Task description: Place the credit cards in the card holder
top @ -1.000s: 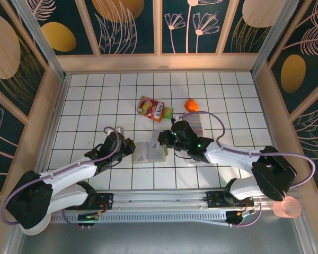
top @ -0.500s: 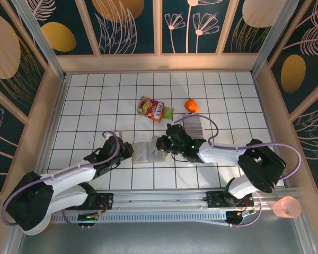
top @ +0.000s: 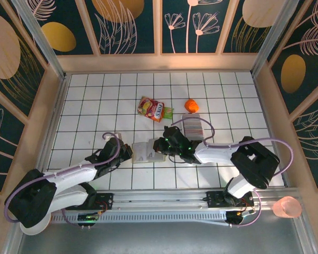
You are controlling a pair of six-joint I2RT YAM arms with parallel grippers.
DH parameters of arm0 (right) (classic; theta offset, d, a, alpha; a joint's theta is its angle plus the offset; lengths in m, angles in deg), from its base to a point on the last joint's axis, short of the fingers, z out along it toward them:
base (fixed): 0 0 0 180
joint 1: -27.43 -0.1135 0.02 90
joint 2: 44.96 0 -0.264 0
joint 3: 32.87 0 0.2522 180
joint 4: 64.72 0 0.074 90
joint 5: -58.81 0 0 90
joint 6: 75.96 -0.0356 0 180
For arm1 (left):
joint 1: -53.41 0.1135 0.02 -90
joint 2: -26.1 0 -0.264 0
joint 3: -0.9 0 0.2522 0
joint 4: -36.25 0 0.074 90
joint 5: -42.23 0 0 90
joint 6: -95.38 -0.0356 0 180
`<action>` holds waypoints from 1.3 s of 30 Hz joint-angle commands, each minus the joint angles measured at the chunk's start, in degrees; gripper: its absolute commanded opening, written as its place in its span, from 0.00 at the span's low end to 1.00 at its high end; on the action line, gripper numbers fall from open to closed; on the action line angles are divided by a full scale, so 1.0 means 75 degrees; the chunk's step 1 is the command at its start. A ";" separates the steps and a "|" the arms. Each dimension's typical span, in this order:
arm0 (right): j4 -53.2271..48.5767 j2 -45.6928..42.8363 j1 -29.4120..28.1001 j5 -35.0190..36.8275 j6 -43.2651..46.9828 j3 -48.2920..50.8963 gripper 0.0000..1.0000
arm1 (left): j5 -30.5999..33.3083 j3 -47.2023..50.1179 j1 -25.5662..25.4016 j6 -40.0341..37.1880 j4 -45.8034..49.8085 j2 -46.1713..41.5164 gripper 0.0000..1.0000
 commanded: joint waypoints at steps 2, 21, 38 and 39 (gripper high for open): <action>0.0259 0.0245 -0.0095 -0.0028 -0.0146 -0.0052 0.00 | 0.0208 0.0034 -0.0016 -0.0062 -0.0175 0.0095 0.00; 0.0754 0.0489 -0.0142 -0.0415 -0.0334 -0.0017 0.00 | 0.0086 0.0198 -0.0016 -0.0043 -0.0496 0.0407 0.00; 0.0591 0.0733 -0.0143 -0.0748 -0.0299 -0.0099 0.00 | -0.0169 0.0175 -0.0014 -0.0108 -0.0658 0.0705 0.00; 0.0613 0.0764 -0.0134 -0.0786 -0.0299 -0.0114 0.00 | -0.0175 0.0175 -0.0016 -0.0109 -0.0658 0.0703 0.00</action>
